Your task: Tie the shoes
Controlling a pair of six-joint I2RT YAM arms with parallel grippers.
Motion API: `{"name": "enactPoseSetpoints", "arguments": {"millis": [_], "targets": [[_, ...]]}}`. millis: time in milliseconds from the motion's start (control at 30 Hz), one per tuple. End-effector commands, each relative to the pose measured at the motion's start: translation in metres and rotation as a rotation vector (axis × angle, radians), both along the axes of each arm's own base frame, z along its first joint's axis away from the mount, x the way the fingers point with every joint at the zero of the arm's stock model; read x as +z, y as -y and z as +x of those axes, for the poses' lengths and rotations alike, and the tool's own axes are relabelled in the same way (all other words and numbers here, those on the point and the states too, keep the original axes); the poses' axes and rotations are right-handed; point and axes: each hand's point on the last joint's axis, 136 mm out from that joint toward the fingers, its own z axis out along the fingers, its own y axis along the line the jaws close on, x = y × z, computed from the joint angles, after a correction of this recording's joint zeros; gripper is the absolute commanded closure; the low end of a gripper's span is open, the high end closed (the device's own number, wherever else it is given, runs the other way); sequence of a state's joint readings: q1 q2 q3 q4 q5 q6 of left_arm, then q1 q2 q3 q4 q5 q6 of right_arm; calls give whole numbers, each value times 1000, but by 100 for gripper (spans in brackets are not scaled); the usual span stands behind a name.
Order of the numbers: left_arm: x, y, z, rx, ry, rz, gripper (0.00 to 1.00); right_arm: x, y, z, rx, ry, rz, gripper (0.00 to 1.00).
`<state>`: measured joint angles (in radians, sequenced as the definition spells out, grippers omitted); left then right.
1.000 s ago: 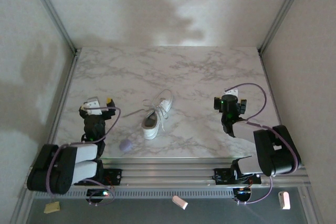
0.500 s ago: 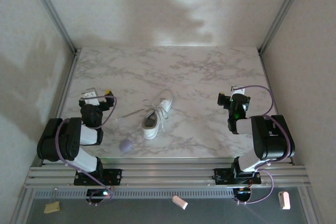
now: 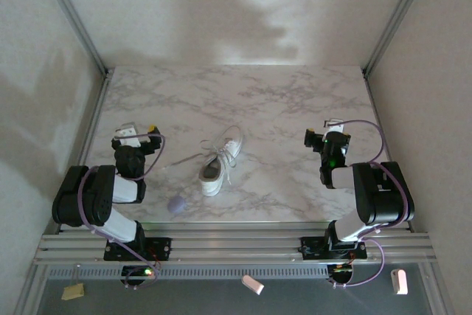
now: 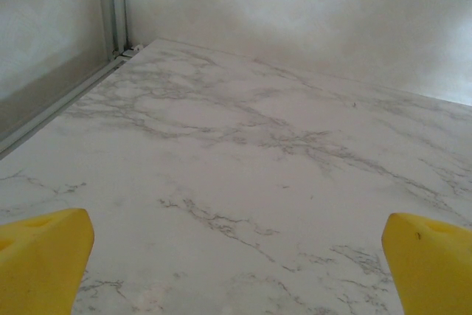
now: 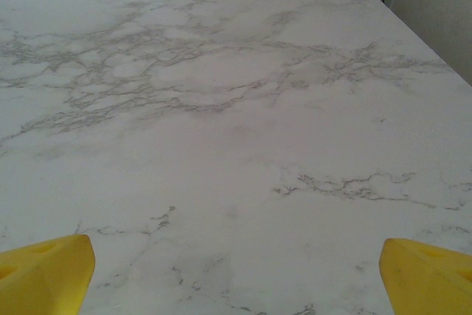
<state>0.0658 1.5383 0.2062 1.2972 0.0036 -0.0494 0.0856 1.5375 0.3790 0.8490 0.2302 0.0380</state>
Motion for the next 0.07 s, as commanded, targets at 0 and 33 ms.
{"name": "enactPoseSetpoints", "arguments": {"millis": [0, 33], "targets": [[6, 0, 4, 8, 17, 1, 0, 3, -3, 2, 11, 22, 12, 1], [7, 1, 4, 9, 20, 2, 0, 3, -3, 2, 10, 21, 12, 1]]}}
